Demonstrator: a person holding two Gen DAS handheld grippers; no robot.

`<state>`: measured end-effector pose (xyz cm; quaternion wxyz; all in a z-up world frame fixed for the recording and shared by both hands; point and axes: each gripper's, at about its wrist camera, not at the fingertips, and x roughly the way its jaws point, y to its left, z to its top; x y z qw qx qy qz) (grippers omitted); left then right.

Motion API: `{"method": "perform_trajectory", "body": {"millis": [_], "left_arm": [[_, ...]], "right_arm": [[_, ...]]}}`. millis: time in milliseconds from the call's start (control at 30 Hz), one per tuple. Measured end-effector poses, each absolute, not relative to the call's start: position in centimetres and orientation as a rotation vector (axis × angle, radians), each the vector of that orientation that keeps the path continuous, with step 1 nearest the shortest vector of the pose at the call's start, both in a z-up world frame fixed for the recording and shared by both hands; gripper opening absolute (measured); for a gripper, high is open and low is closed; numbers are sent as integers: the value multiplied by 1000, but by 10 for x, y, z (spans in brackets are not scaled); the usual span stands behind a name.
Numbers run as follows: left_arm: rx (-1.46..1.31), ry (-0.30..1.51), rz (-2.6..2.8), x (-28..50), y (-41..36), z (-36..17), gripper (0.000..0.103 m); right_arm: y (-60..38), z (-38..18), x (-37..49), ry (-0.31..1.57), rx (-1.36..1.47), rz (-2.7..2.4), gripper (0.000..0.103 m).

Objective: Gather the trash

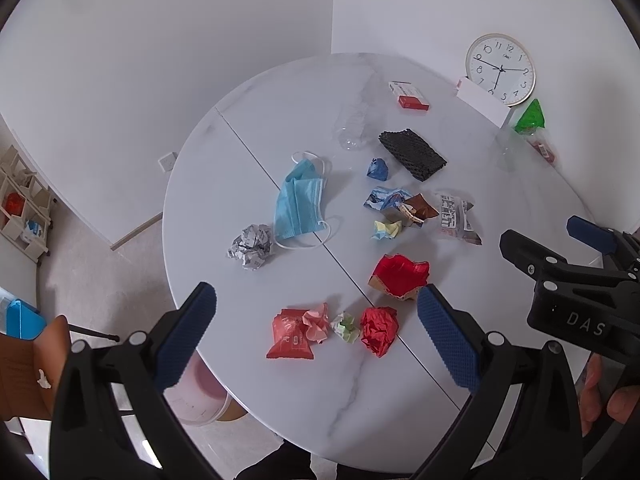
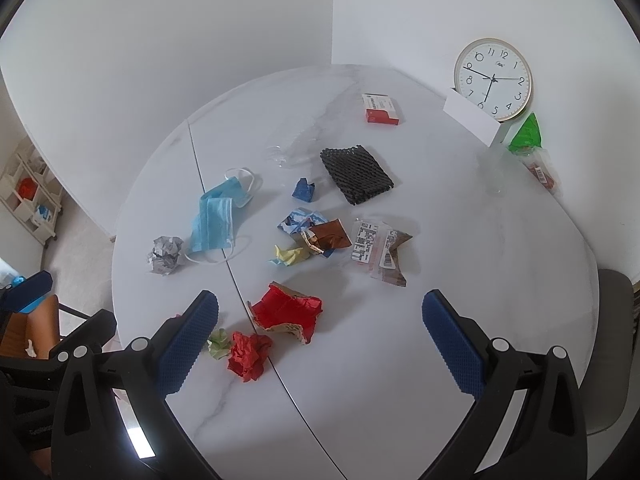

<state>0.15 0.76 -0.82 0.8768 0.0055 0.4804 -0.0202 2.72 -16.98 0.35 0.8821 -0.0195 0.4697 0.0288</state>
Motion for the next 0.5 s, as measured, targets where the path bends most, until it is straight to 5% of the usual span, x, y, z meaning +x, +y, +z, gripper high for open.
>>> {"method": "perform_trajectory", "body": {"millis": [500], "left_arm": [[10, 1007, -42, 3, 8, -8, 96]], "right_arm": [[-168, 4, 28, 984, -38, 67, 101]]}}
